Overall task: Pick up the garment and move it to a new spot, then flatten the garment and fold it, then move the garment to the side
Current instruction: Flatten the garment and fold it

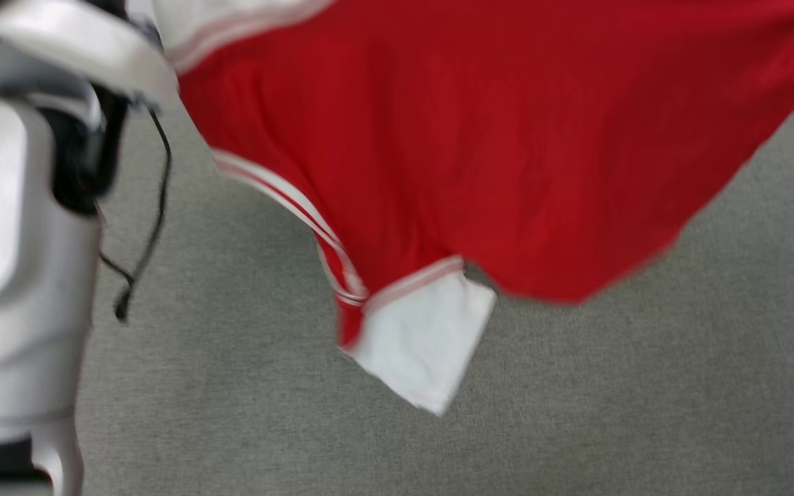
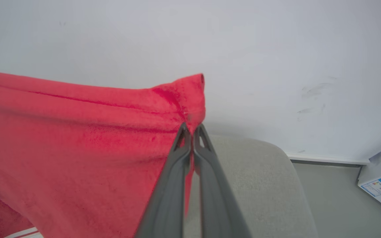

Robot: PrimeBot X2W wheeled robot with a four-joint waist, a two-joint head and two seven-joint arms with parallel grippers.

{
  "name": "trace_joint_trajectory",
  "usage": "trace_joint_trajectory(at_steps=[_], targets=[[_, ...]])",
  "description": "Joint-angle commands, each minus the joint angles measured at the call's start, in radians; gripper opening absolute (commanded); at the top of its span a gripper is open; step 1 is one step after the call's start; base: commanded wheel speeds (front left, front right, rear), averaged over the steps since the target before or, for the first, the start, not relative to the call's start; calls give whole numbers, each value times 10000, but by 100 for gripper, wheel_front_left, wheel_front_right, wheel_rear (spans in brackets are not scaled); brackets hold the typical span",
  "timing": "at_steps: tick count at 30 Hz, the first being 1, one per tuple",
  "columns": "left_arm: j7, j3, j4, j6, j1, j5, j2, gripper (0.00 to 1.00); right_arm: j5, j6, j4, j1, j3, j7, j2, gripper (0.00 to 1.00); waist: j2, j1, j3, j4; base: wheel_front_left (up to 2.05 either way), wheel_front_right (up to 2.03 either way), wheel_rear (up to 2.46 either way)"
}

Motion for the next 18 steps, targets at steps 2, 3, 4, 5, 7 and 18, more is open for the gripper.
trace_joint_trajectory(at_steps=[2,3,4,5,7,18], targets=[[-3,64,696,-16,-1425,185,146,0,-214,-9,168,-947,-76,-564,-5,0,0,0,794,-279,0,0,0],[-13,70,944,5,-1897,229,163,0,-284,-9,253,-1256,-91,-754,-1,0,0,0,1003,-328,0,0,0],[-26,67,1148,22,-2347,296,189,0,-356,-9,330,-1548,-103,-954,-18,0,0,0,1220,-370,0,0,0],[-48,75,1334,43,-2857,356,217,0,-411,-9,397,-1899,-136,-1169,-27,0,0,0,1486,-420,0,0,0],[-124,50,1686,103,-3727,532,282,0,-526,-10,564,-2482,-137,-1603,10,0,0,0,1957,-520,0,0,0],[-417,-65,2965,92,-7455,1081,607,0,-836,-12,1665,-5331,133,-4270,119,0,0,0,4017,-960,0,0,0]])
